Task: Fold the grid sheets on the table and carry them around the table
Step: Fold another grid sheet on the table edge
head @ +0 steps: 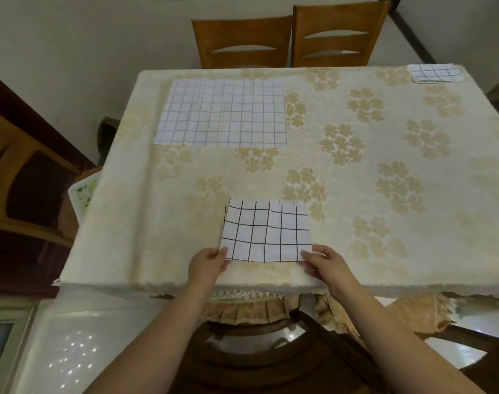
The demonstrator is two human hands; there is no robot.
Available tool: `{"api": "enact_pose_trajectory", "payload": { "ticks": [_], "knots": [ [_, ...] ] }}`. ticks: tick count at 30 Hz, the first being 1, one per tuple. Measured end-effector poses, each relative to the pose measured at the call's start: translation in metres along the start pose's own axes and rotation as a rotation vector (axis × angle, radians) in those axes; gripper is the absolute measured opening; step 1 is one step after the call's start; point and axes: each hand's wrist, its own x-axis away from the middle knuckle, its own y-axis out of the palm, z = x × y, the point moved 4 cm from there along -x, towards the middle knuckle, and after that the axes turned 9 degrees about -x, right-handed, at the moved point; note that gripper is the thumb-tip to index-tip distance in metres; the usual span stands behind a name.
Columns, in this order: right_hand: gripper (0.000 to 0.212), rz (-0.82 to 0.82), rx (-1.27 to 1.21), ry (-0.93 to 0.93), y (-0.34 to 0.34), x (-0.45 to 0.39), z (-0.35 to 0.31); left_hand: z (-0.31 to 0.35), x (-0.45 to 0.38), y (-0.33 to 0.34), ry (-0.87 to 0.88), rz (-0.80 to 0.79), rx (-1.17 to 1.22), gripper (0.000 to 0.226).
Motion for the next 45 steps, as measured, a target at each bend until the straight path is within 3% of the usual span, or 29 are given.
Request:
{"api": "enact_pose_trajectory", "payload": {
  "ticks": [3,6,8,17,25,37,41,45],
  "knots": [
    [0.038,-0.035,0.101,0.022,0.004,-0.005,0.006,-0.005,-0.004,0.001,-0.024,0.001,-0.002,0.020],
    [0.025,-0.048,0.213,-0.015,0.007,-0.009,0.003,0.000,-0.008,0.000,-0.001,0.008,-0.027,0.017],
    [0.030,-0.050,0.279,-0.034,0.009,-0.011,0.000,0.002,-0.009,0.001,0.004,0.019,-0.017,0.012],
    [0.046,0.043,0.448,-0.058,0.012,-0.019,0.003,-0.011,-0.007,0.000,-0.131,0.019,0.234,0.012],
    [0.040,-0.016,0.376,-0.076,0.016,-0.020,0.004,0.002,-0.012,-0.004,-0.009,0.067,0.004,0.022],
    [0.044,0.112,0.289,0.028,0.005,-0.019,0.019,0.000,-0.015,-0.004,0.050,0.165,-0.144,0.013],
    [0.027,0.120,0.273,0.032,0.003,-0.014,0.021,0.002,-0.016,-0.005,0.039,0.136,-0.076,0.032],
    [0.042,0.114,0.327,0.046,0.005,-0.009,0.018,0.015,-0.020,-0.001,0.050,0.093,-0.148,0.025]
  ]
}}
